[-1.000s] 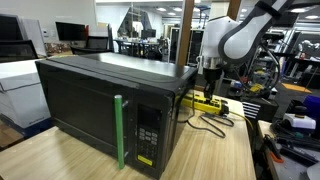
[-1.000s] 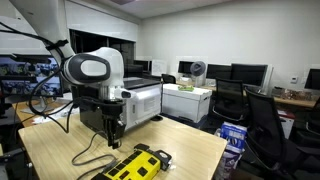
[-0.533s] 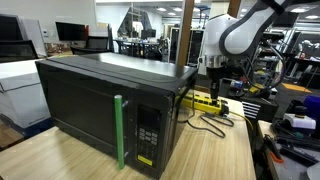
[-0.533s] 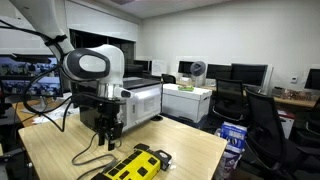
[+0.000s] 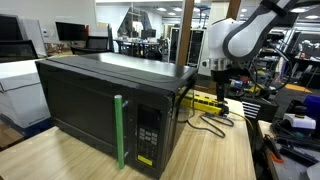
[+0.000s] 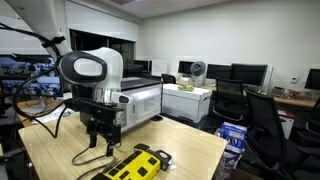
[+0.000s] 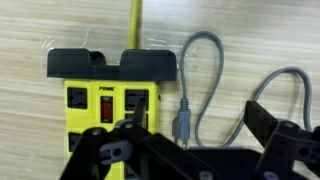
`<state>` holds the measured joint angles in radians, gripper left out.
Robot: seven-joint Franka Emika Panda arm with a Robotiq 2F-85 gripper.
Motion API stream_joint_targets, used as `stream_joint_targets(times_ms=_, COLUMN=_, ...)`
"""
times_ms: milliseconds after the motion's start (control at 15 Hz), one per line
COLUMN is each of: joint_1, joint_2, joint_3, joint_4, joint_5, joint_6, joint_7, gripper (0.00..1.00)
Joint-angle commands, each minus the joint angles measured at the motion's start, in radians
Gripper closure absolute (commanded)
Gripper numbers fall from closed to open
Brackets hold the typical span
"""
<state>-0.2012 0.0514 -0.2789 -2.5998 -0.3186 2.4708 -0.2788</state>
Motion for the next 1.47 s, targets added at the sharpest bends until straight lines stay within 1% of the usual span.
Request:
stream_joint_targets(times_ms=0, joint_1=-0.025, joint_2=-0.014, joint_3=0.008, joint_4=-0.031, joint_5=-0.001, joint_6=0.017, joint_7=-0.040, gripper=0.25)
stream_joint_targets(times_ms=67, joint_1=-0.026, joint_2=-0.017, joint_3=0.008, joint_4=-0.035, joint_5=0.000, joint_6=0.017, joint_7=-0.042, gripper=0.26)
stream_joint_targets(times_ms=467, joint_1=-0.030, joint_2=-0.012, joint_3=0.007, joint_4=-0.042, joint_5=0.003, joint_6=0.042, joint_7=-0.054, gripper=0.66)
stream_joint_targets(times_ms=733, joint_1=-0.036, joint_2=0.008, joint_3=0.004, joint_4=-0.030, joint_5=0.010, joint_6=0.074, joint_7=-0.071, gripper=0.94)
stream_joint_targets(times_ms=800, joint_1=-0.039, joint_2=0.012, joint_3=0.004, joint_4=-0.028, joint_5=0.012, joint_6=0.085, joint_7=-0.074, gripper=0.98)
stream_joint_targets(times_ms=867, joint_1=-0.043, joint_2=0.019, joint_3=0.003, joint_4=-0.025, joint_5=0.014, joint_6=0.100, joint_7=-0.079, gripper=0.97)
stream_joint_targets(times_ms=933, joint_1=-0.046, joint_2=0.024, joint_3=0.003, joint_4=-0.024, joint_5=0.016, joint_6=0.115, joint_7=-0.080, gripper=1.00)
stream_joint_targets(times_ms=1067, joint_1=-0.054, joint_2=0.034, joint_3=0.004, joint_4=-0.027, joint_5=0.033, joint_6=0.153, joint_7=-0.098, gripper=1.00)
stream_joint_targets(times_ms=1133, joint_1=-0.060, joint_2=0.037, joint_3=0.003, joint_4=-0.037, joint_5=0.034, joint_6=0.190, joint_7=-0.106, gripper=0.99)
stream_joint_targets(times_ms=1200, joint_1=-0.063, joint_2=0.046, joint_3=0.003, joint_4=-0.042, joint_5=0.035, joint_6=0.208, joint_7=-0.115, gripper=0.74)
stream_joint_targets(times_ms=1267, joint_1=-0.068, joint_2=0.056, joint_3=0.004, joint_4=-0.048, joint_5=0.035, joint_6=0.242, joint_7=-0.123, gripper=0.72)
stream_joint_targets(times_ms=1333, joint_1=-0.071, joint_2=0.064, joint_3=0.007, joint_4=-0.052, joint_5=0.042, joint_6=0.259, joint_7=-0.136, gripper=0.68)
stream_joint_targets(times_ms=1400, joint_1=-0.075, joint_2=0.072, joint_3=0.014, joint_4=-0.059, joint_5=0.057, joint_6=0.282, joint_7=-0.155, gripper=0.59)
